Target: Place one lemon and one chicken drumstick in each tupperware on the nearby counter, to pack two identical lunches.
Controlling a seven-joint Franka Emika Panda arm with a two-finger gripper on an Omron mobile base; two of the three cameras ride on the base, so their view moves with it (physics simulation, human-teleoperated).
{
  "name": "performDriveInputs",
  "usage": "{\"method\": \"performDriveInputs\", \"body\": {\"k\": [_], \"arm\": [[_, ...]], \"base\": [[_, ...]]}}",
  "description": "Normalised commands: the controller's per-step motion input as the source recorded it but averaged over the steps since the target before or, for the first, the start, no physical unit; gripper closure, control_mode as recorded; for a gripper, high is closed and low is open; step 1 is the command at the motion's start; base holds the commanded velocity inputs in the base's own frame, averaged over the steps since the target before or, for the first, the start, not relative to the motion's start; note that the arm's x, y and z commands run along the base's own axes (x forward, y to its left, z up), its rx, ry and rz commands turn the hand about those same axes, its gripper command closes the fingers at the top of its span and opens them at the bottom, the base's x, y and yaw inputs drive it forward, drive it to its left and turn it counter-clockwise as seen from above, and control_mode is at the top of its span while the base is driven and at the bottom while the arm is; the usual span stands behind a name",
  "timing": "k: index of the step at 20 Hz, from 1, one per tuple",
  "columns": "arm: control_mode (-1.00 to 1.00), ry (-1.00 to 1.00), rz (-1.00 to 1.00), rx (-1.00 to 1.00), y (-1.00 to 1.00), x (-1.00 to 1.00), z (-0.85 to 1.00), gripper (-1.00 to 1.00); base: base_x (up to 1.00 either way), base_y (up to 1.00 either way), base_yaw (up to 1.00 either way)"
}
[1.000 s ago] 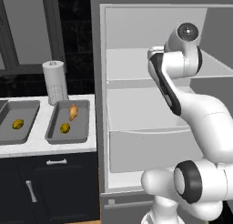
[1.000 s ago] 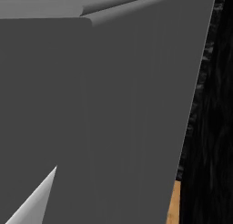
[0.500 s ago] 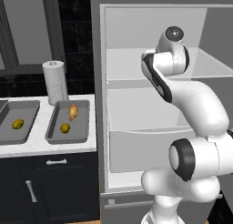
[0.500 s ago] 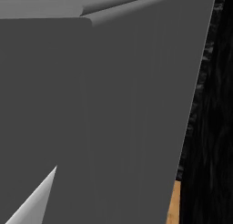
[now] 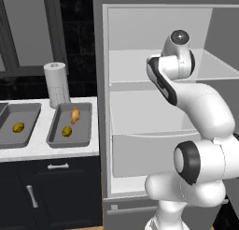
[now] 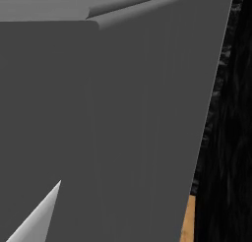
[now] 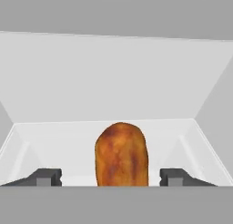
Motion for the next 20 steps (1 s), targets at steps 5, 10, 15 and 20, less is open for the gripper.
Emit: {"method": "performDriveInputs", "body": {"k": [5,10,15,20], "arm": [[-1.00,-0.02,0.00,0.01,-0.24,0.06,-0.24,1.00],[-1.00,0.00,0.00,0.00,-0.05,-0.18,-0.12,1.00],[-1.00,-0.20,0.00,0.06,-0.02,-0.97,0.23,1.00],[-1.00,-0.28,0.00,0.03,0.01,-1.00,0.28,1.00]], "base": [[0.00,0.00,0.00],[0.00,0.00,0.00],[0.00,0.00,0.00],[0.00,0.00,0.00]]}}
